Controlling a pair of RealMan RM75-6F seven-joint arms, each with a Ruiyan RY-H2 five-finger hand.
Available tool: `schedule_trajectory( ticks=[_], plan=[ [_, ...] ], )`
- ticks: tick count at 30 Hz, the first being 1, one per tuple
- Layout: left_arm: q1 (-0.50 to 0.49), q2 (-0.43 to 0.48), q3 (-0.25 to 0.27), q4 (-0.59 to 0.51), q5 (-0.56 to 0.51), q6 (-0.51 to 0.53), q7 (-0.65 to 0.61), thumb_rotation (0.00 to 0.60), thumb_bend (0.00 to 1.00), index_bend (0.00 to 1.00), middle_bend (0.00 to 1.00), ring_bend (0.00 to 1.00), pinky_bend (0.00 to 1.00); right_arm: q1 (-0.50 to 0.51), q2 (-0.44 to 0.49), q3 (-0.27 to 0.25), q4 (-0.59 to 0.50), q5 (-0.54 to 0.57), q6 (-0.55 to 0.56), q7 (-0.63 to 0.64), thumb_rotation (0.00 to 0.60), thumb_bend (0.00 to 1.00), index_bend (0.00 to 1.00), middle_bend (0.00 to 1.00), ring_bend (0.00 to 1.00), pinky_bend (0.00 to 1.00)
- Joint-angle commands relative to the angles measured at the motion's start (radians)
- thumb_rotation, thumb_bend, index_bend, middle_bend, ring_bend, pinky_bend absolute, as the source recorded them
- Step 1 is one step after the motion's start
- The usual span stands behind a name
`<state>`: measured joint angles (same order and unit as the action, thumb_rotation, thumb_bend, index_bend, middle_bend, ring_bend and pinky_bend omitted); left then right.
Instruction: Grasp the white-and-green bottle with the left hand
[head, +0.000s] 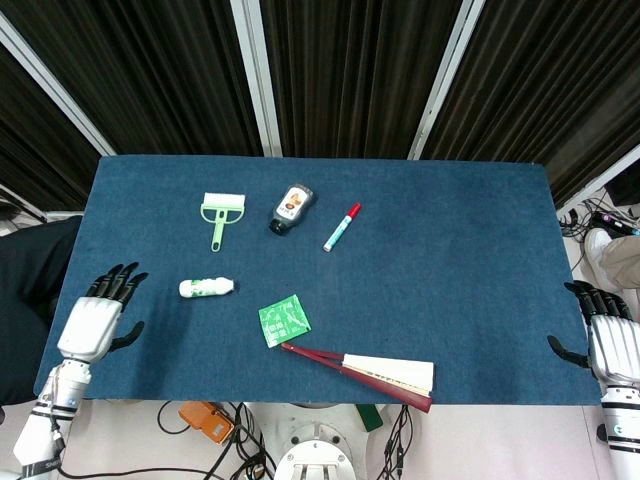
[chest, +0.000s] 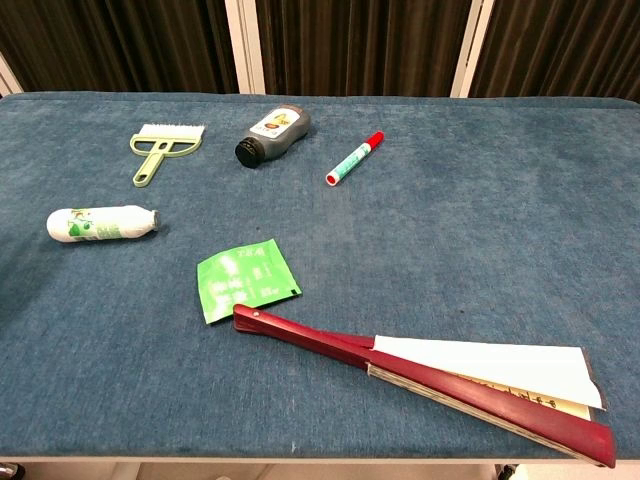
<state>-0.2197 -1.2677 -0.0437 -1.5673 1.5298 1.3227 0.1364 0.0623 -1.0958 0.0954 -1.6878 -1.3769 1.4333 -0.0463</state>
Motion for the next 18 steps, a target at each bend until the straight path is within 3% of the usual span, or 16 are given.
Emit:
schedule_trajectory(
  ticks=[1,12,18],
  plan=[
    [-0.066,-0.045,-0.018,0.002,-0.014,-0.087,-0.024,0.600,0.24,0.12,0.05,0.00,0.15,0.001,0.001,0.000,0.000,0.001,-0.002,0.001,0.600,0.32,0.23,0.21,0.21,0.18],
    [-0.199,-0.146,-0.056,0.052,-0.111,-0.285,-0.057,0.600,0.23,0.12,0.05,0.00,0.15,0.007,0.003,-0.001,-0.003,0.008,-0.018,-0.001,0.600,0.32,0.23,0.21,0.21,0.18],
    [-0.252,-0.180,-0.083,0.103,-0.157,-0.340,-0.064,0.600,0.23,0.12,0.09,0.00,0.15,0.008,0.003,-0.003,-0.003,0.008,-0.018,-0.004,0.600,0.32,0.23,0.21,0.21,0.18]
  ],
)
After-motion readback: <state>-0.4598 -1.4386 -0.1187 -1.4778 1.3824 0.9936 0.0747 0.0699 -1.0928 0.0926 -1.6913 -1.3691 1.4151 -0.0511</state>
